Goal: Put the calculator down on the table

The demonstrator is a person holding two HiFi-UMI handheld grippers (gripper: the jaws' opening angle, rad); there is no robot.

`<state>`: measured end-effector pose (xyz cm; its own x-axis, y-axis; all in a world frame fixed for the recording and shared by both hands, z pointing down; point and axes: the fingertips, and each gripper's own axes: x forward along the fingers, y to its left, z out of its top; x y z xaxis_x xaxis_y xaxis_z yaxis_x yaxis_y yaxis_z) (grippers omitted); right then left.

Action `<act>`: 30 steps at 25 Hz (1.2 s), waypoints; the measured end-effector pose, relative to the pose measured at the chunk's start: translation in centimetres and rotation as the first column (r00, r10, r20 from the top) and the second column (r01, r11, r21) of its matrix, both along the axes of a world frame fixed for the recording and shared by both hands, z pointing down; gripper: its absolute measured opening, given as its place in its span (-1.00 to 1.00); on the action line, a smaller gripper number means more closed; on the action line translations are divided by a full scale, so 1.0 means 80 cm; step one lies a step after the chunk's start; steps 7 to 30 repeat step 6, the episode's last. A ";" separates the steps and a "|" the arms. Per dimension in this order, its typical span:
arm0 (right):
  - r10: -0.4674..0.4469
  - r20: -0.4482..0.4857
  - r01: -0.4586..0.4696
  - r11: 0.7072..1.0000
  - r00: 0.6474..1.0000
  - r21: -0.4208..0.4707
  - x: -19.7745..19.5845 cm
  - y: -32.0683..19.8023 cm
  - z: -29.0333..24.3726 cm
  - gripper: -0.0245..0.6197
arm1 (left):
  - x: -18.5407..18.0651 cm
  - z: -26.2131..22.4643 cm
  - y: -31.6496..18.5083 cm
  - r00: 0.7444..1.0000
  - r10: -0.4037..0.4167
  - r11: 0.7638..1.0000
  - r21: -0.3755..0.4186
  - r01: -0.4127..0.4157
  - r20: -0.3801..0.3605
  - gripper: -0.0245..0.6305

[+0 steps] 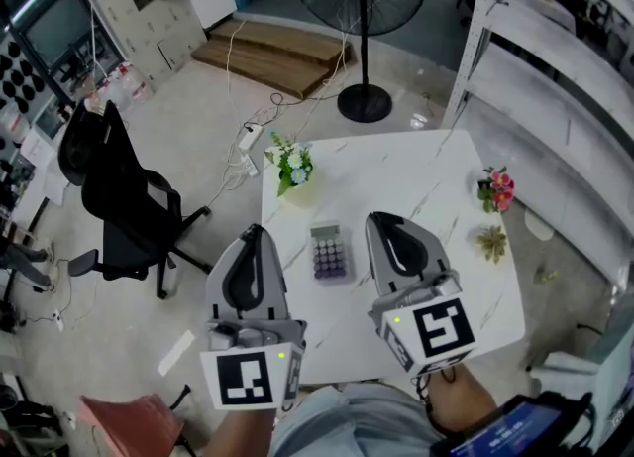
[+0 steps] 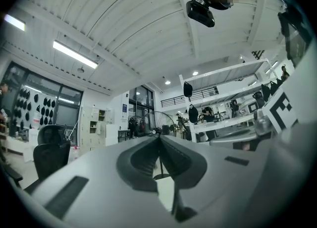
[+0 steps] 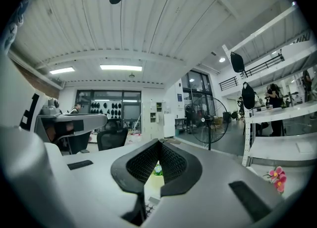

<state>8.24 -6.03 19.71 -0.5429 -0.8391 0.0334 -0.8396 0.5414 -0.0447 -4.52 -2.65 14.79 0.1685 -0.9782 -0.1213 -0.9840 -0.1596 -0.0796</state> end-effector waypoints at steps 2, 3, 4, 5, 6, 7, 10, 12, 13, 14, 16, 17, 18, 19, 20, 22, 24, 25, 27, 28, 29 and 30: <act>0.002 0.000 -0.002 1.000 1.000 -0.004 0.001 -0.003 0.004 -0.87 | 0.002 0.002 -0.002 1.000 0.004 1.000 0.003 -0.004 0.001 -0.90; 0.003 0.001 -0.003 1.000 1.000 -0.005 0.002 -0.005 0.006 -0.88 | 0.004 0.003 -0.004 1.000 0.005 1.000 0.004 -0.005 0.003 -0.90; 0.004 0.001 -0.004 1.000 1.000 -0.007 0.003 -0.006 0.008 -0.88 | 0.005 0.005 -0.006 1.000 0.006 1.000 0.003 -0.006 0.005 -0.90; 0.004 0.001 -0.004 1.000 1.000 -0.009 0.004 -0.008 0.010 -0.88 | 0.006 0.007 -0.007 1.000 0.006 1.000 0.002 -0.006 0.007 -0.90; 0.004 0.001 -0.004 1.000 1.000 -0.010 0.005 -0.010 0.012 -0.87 | 0.007 0.009 -0.009 1.000 0.007 1.000 0.001 -0.007 0.009 -0.90; 0.004 0.001 -0.004 1.000 1.000 -0.010 0.005 -0.010 0.012 -0.87 | 0.007 0.009 -0.009 1.000 0.007 1.000 0.001 -0.007 0.009 -0.90; 0.004 0.001 -0.004 1.000 1.000 -0.010 0.005 -0.010 0.012 -0.87 | 0.007 0.009 -0.009 1.000 0.007 1.000 0.001 -0.007 0.009 -0.90; 0.004 0.001 -0.004 1.000 1.000 -0.010 0.005 -0.010 0.012 -0.87 | 0.007 0.009 -0.009 1.000 0.007 1.000 0.001 -0.007 0.009 -0.90; 0.004 0.001 -0.004 1.000 1.000 -0.010 0.005 -0.010 0.012 -0.87 | 0.007 0.009 -0.009 1.000 0.007 1.000 0.001 -0.007 0.009 -0.90; 0.004 0.001 -0.004 1.000 1.000 -0.010 0.005 -0.010 0.012 -0.87 | 0.007 0.009 -0.009 1.000 0.007 1.000 0.001 -0.007 0.009 -0.90; 0.004 0.001 -0.004 1.000 1.000 -0.010 0.005 -0.010 0.012 -0.87 | 0.007 0.009 -0.009 1.000 0.007 1.000 0.001 -0.007 0.009 -0.90; 0.004 0.001 -0.004 1.000 1.000 -0.010 0.005 -0.010 0.012 -0.87 | 0.007 0.009 -0.009 1.000 0.007 1.000 0.001 -0.007 0.009 -0.90; 0.004 0.001 -0.004 1.000 1.000 -0.010 0.005 -0.010 0.012 -0.87 | 0.007 0.009 -0.009 1.000 0.007 1.000 0.001 -0.007 0.009 -0.90; 0.004 0.001 -0.004 1.000 1.000 -0.010 0.005 -0.010 0.012 -0.87 | 0.007 0.009 -0.009 1.000 0.007 1.000 0.001 -0.007 0.009 -0.90; 0.004 0.001 -0.004 1.000 1.000 -0.010 0.005 -0.010 0.012 -0.87 | 0.007 0.009 -0.009 1.000 0.007 1.000 0.001 -0.007 0.009 -0.90; 0.004 0.001 -0.004 1.000 1.000 -0.010 0.005 -0.010 0.012 -0.87 | 0.007 0.009 -0.009 1.000 0.007 1.000 0.001 -0.007 0.009 -0.90; 0.004 0.001 -0.004 1.000 1.000 -0.010 0.005 -0.010 0.012 -0.87 | 0.007 0.009 -0.009 1.000 0.007 1.000 0.001 -0.007 0.009 -0.90; 0.004 0.001 -0.004 1.000 1.000 -0.010 0.005 -0.010 0.012 -0.87 | 0.007 0.009 -0.009 1.000 0.007 1.000 0.001 -0.007 0.009 -0.90; 0.004 0.001 -0.004 1.000 1.000 -0.010 0.005 -0.010 0.012 -0.87 | 0.007 0.009 -0.009 1.000 0.007 1.000 0.001 -0.007 0.009 -0.90; 0.004 0.001 -0.004 1.000 1.000 -0.010 0.005 -0.010 0.012 -0.87 | 0.007 0.009 -0.009 1.000 0.007 1.000 0.001 -0.007 0.009 -0.90; 0.004 0.001 -0.004 1.000 1.000 -0.010 0.005 -0.010 0.012 -0.87 | 0.007 0.009 -0.009 1.000 0.007 1.000 0.001 -0.007 0.009 -0.90; 0.004 0.001 -0.004 1.000 1.000 -0.010 0.005 -0.010 0.012 -0.87 | 0.007 0.009 -0.009 1.000 0.007 1.000 0.001 -0.007 0.009 -0.90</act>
